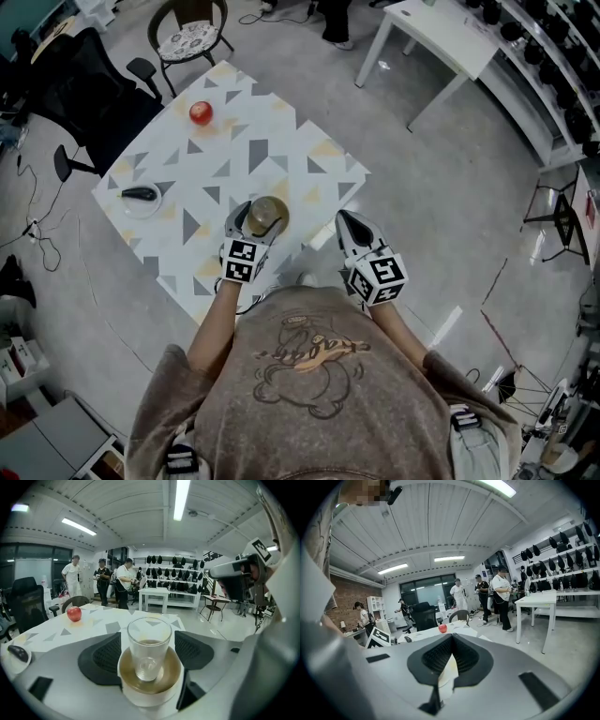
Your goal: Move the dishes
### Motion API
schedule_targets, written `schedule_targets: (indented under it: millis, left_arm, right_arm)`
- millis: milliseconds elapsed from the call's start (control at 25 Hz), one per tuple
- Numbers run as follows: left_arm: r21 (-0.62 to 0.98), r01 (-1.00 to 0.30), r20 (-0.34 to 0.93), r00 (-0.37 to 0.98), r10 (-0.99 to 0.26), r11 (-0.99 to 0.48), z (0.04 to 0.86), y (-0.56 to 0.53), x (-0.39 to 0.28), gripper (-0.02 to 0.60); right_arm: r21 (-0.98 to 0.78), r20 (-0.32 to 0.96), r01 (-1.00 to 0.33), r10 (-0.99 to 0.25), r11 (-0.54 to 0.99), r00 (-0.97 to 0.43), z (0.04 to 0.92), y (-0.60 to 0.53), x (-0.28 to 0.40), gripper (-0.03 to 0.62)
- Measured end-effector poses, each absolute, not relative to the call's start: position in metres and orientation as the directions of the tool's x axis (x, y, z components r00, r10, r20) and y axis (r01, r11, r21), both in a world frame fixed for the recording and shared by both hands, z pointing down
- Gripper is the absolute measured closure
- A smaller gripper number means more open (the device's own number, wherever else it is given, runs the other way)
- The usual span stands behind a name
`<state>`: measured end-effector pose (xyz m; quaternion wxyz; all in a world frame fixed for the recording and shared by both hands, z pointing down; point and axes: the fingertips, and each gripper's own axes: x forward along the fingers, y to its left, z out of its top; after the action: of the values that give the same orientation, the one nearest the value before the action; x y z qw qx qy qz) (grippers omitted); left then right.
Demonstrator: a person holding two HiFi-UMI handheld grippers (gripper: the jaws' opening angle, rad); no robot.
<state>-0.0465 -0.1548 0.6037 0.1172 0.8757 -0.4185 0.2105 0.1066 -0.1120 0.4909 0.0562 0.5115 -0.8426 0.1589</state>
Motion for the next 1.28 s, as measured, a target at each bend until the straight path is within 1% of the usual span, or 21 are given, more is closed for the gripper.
schedule_targets:
  millis: [280, 600, 680, 720, 760, 1280]
  left_arm:
    - [0.026, -0.775, 0.501, 0.557, -0.662, -0.632, 0.621, -0.158, -0.043, 0.241]
    - [0.039, -0.779, 0.504, 0.557, -0.661, -0.626, 0.627, -0.160, -0.042, 0.244]
    - [0.039, -0.781, 0.501, 0.555, -0.664, -0.623, 0.626, -0.162, -0.042, 0.257]
    - [0.037, -0.782, 0.500, 0.554, -0.666, -0.623, 0.627, -0.162, -0.042, 0.280]
    - [0.035, -0.782, 0.499, 0.554, -0.667, -0.623, 0.627, -0.163, -0.041, 0.290]
    - [0.010, -0.779, 0.494, 0.550, -0.674, -0.627, 0.626, -0.163, -0.039, 0.295]
  right_arm:
    - [-0.211, 0.267, -0.883, -0.844, 0.419, -0.464, 0.494, -0.116, 0.111, 0.591]
    - [-0.210, 0.277, -0.883, -0.840, 0.421, -0.466, 0.496, -0.118, 0.113, 0.591]
    - [-0.208, 0.279, -0.883, -0.840, 0.421, -0.466, 0.496, -0.118, 0.114, 0.591]
    - [-0.207, 0.280, -0.883, -0.839, 0.421, -0.466, 0.496, -0.119, 0.114, 0.591]
    - [-0.207, 0.281, -0.883, -0.839, 0.421, -0.466, 0.496, -0.119, 0.114, 0.591]
    - [-0.210, 0.293, -0.883, -0.835, 0.419, -0.466, 0.501, -0.119, 0.115, 0.591]
